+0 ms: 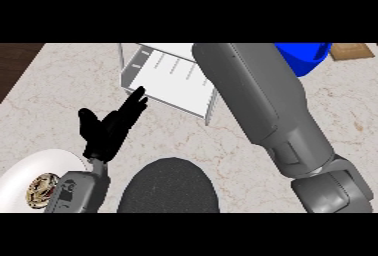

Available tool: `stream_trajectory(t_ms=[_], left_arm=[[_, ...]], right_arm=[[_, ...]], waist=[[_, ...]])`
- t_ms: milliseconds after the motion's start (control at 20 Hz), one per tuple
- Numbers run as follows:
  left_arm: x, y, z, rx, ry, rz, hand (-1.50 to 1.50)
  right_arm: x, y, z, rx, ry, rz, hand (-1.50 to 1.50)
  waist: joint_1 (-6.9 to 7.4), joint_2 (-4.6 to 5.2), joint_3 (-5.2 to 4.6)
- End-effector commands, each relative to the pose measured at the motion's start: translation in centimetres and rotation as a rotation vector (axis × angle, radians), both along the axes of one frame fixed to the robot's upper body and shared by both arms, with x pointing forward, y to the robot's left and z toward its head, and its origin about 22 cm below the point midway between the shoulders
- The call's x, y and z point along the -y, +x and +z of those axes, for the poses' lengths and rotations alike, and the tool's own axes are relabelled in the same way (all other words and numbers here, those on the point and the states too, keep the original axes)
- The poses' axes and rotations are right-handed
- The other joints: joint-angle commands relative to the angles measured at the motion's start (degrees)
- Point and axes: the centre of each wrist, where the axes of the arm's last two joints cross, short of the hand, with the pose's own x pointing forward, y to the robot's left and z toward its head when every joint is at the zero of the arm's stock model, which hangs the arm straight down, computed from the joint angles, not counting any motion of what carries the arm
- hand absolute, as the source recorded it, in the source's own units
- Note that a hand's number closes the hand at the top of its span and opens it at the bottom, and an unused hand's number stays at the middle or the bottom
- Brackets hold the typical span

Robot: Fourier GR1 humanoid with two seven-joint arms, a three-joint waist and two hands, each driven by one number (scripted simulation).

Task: Pick the croissant from the tray and place it in the tiered basket

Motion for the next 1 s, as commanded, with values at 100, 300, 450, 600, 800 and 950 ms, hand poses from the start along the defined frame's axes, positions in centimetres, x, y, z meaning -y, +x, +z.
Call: stream_trajectory(t_ms=[100,300,450,600,800,950], left_arm=[[-1.0,-0.7,-1.1,-0.027,-0.008,0.055,0.0],[-2.6,-1.4,-1.8,-0.039,-0.005,0.125,0.0],[-2.6,-2.7,-2.1,-0.056,-0.007,0.143,0.0],[-3.9,-2.4,-2.8,-0.052,0.01,0.162,0.0],[-5.0,-3.8,-3.5,-0.09,0.001,0.202,0.0],[-5.1,-3.8,-3.1,-0.081,-0.008,0.214,0.0]], right_arm=[[-0.3,0.8,0.5,0.044,0.222,-0.133,-1.5],[-1.0,-0.6,-1.1,-0.043,0.185,-0.113,-1.5],[-0.6,-2.2,-0.8,-0.071,0.164,-0.053,-1.5],[-0.6,-4.4,-2.1,-0.118,0.14,0.029,-1.5],[0.5,-7.1,-2.5,-0.151,0.121,0.098,-1.5],[1.4,-9.3,-3.2,-0.176,0.128,0.139,-1.5]], waist=[[-3.5,-1.16,0.01],[-6.94,-2.65,0.12],[-8.54,-3.09,0.23],[-10.0,-3.42,0.24],[-12.24,-3.95,0.31],[-13.36,-4.16,0.33]])
